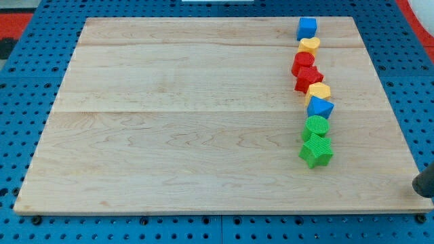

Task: Place the arm above the blue cube

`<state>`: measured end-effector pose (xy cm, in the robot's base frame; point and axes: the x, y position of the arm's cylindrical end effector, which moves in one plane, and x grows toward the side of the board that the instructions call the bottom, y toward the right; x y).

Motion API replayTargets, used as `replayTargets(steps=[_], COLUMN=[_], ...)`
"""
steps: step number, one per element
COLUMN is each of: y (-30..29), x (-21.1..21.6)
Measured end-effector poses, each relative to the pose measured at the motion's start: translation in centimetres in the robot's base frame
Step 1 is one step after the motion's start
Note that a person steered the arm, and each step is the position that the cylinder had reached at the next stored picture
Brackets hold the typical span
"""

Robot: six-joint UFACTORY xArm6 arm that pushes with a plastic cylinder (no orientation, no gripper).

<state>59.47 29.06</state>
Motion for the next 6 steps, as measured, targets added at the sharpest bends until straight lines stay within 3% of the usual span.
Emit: replayTargets(steps=[3,4,6], y=[-0.2,2.5,5.1], x=[-2.0,-4.4,-28.3])
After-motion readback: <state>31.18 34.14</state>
